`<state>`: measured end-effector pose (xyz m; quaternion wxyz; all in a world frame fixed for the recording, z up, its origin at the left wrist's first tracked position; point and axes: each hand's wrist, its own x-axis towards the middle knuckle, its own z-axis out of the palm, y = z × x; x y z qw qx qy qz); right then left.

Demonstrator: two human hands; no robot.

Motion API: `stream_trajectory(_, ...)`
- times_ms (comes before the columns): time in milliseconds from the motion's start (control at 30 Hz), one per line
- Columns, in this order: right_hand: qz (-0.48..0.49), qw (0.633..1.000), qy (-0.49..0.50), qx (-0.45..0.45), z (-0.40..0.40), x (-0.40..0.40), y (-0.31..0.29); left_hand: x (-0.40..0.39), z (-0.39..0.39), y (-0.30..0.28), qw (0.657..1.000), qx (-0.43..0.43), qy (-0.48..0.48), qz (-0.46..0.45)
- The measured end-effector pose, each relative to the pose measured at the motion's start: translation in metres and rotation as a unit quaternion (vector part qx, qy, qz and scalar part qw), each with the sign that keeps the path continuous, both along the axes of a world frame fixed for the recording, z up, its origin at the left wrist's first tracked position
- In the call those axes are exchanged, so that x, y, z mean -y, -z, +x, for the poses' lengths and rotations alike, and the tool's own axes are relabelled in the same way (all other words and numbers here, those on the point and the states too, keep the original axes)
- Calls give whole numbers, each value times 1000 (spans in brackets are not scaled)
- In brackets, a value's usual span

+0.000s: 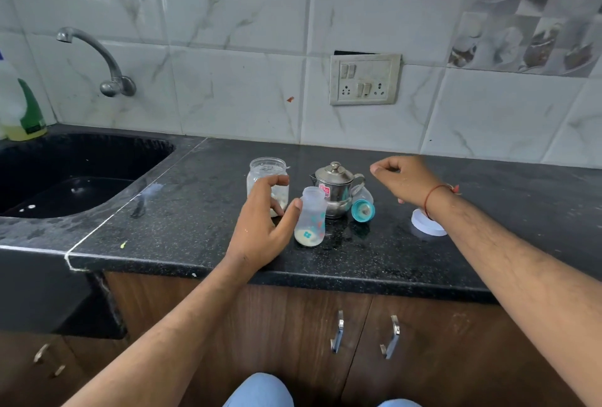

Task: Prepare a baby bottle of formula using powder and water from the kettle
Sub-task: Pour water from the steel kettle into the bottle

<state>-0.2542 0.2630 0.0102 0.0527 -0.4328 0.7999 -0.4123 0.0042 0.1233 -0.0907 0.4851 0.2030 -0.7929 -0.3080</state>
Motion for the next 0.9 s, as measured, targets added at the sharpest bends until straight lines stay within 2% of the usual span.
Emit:
stream_trajectory(200, -4, 994, 19, 104, -11, 9, 14, 6, -7, -1, 995, 60, 66, 47)
stream_trajectory(333, 23, 989, 8, 149, -10, 24, 16, 12, -12, 3, 986, 136, 69, 66)
stream_trajectory(433, 70, 989, 2, 131, -8, 33, 15, 12, -14, 3, 981, 171, 77, 41)
stream_trajectory(567, 110, 987, -22, 114, -8, 39, 16, 12, -13, 0, 981, 173, 82, 40)
stream_trajectory(900, 89, 991, -49, 86, -11, 45, 21, 9, -14, -5, 979, 178, 89, 42)
